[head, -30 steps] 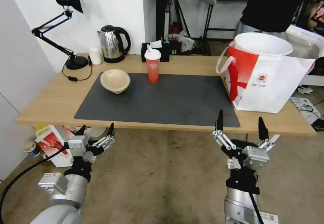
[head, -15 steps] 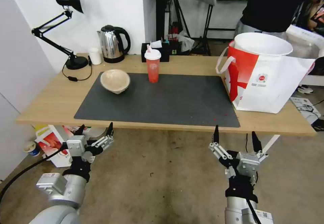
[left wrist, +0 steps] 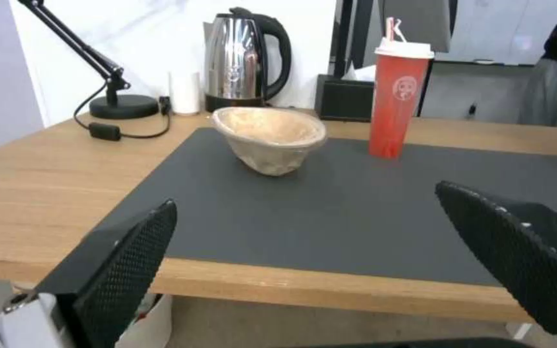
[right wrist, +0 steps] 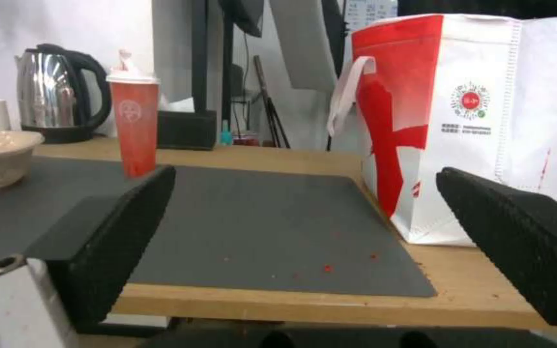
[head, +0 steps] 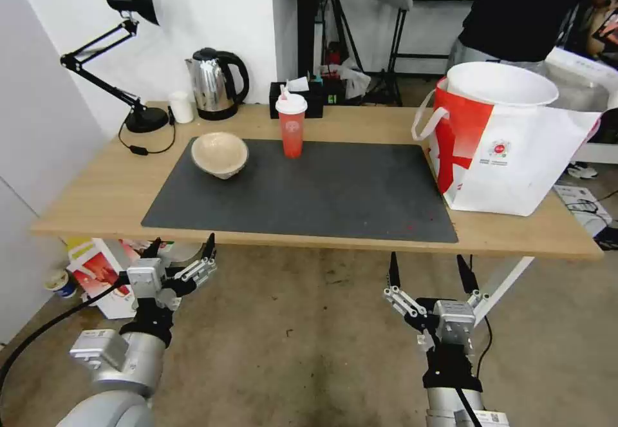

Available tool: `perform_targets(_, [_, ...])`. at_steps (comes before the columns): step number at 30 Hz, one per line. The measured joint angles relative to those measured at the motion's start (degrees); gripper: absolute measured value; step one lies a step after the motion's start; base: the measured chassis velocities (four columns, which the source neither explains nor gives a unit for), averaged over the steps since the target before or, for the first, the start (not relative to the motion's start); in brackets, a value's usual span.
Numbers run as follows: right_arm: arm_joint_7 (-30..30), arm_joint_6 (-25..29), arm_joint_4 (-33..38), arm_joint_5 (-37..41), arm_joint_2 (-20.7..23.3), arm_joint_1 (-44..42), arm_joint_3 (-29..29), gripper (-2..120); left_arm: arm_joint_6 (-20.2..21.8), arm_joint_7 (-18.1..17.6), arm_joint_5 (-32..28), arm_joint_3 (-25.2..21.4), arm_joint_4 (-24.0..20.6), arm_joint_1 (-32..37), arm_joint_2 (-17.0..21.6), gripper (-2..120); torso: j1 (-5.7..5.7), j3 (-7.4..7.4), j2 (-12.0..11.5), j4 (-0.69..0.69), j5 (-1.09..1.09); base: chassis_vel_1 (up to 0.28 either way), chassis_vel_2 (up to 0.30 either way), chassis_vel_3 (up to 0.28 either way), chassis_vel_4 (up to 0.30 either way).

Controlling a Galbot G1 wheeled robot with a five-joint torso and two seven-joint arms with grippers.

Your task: Pick up the trash from the table and place it into the takeout bag.

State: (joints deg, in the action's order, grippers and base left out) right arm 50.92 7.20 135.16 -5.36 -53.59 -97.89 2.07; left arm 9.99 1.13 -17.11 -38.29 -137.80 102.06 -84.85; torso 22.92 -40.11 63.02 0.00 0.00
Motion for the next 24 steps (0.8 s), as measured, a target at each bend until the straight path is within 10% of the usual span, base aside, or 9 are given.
perform_targets(24, [-0.19,0.02,-0.90,-0.17,-0.47,0.29,-0.11,100,-0.20,0.00,0.15,-0.35,0.01,0.11,0.03,100,0.00,0.00,0.00,0.00,-0.01,0.000,0.000,0.000,0.000])
